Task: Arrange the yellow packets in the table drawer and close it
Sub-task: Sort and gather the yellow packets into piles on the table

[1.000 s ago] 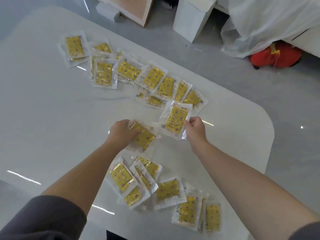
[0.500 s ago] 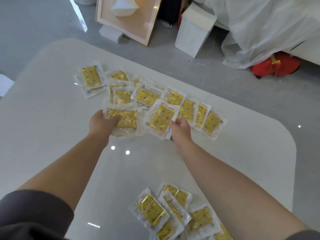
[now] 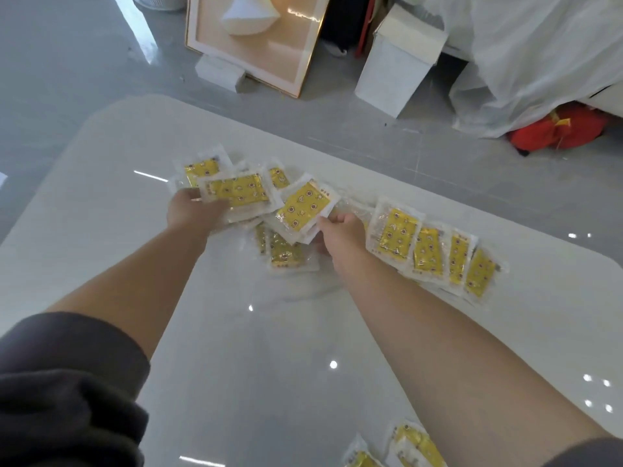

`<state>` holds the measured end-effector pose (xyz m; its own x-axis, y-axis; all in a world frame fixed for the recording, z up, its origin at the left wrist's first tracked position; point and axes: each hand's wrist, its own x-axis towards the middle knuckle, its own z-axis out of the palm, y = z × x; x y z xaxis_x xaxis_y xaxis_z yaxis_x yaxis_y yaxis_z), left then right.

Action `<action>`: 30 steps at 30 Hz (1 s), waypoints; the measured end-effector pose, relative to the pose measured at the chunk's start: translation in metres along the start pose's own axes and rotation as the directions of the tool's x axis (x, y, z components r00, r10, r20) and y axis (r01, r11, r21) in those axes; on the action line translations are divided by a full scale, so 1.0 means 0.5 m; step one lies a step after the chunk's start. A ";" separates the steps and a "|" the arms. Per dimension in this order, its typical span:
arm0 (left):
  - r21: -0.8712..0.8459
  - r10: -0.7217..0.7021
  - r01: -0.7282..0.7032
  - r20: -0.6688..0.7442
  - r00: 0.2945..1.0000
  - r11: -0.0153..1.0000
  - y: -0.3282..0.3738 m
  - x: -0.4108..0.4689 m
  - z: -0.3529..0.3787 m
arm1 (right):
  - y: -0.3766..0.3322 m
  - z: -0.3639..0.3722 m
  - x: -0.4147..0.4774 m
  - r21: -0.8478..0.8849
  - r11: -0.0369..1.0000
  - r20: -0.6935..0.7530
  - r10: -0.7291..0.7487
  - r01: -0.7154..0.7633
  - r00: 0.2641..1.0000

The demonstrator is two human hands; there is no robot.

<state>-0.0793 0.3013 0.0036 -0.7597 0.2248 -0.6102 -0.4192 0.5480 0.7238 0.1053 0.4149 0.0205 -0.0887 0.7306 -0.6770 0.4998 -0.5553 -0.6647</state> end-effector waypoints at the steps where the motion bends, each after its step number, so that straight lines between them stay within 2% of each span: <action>1: 0.070 -0.019 0.021 -0.028 0.999 0.997 -0.007 0.007 0.000 | 0.010 0.000 0.000 -0.072 0.997 0.005 0.012 -0.011 1.000; 4: 0.227 0.026 -0.005 -0.091 0.996 0.974 -0.040 -0.018 -0.005 | 0.058 -0.012 -0.011 -0.279 0.960 -0.032 -0.044 0.034 0.998; 7: 0.286 0.058 -0.034 -0.077 0.995 0.958 -0.079 -0.068 -0.004 | 0.088 -0.036 -0.044 -0.350 0.931 0.018 -0.107 0.106 0.994; 9: 0.322 0.086 -0.080 -0.005 0.996 0.943 -0.099 -0.112 -0.003 | 0.109 -0.063 -0.071 -0.396 0.909 0.080 -0.104 0.127 0.991; 12: 0.410 0.178 -0.256 0.220 0.959 0.876 -0.137 -0.191 0.005 | 0.163 -0.127 -0.112 -0.493 0.858 0.152 -0.083 0.148 0.985; 16: 0.506 0.251 -0.533 0.522 0.815 0.678 -0.195 -0.305 0.026 | 0.248 -0.241 -0.155 -0.627 0.759 0.214 -0.051 0.177 0.976; 20: 0.536 0.203 -0.684 0.694 0.691 0.496 -0.269 -0.419 0.053 | 0.324 -0.358 -0.189 -0.743 0.627 0.276 -0.032 0.234 0.961; 25: 0.478 0.094 -0.864 0.864 0.495 0.159 -0.383 -0.575 0.111 | 0.415 -0.493 -0.214 -0.803 0.450 0.413 -0.054 0.391 0.909; 30: 0.454 0.003 -0.874 0.888 0.461 -0.174 -0.463 -0.649 0.146 | 0.479 -0.539 -0.226 -0.778 0.420 0.484 -0.072 0.467 0.872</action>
<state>0.3007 0.1600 0.0106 0.0901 0.8203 -0.5648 0.9624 0.0741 0.2612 0.4672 0.3065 0.0231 -0.5307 0.4850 -0.6951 0.8389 0.4174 -0.3493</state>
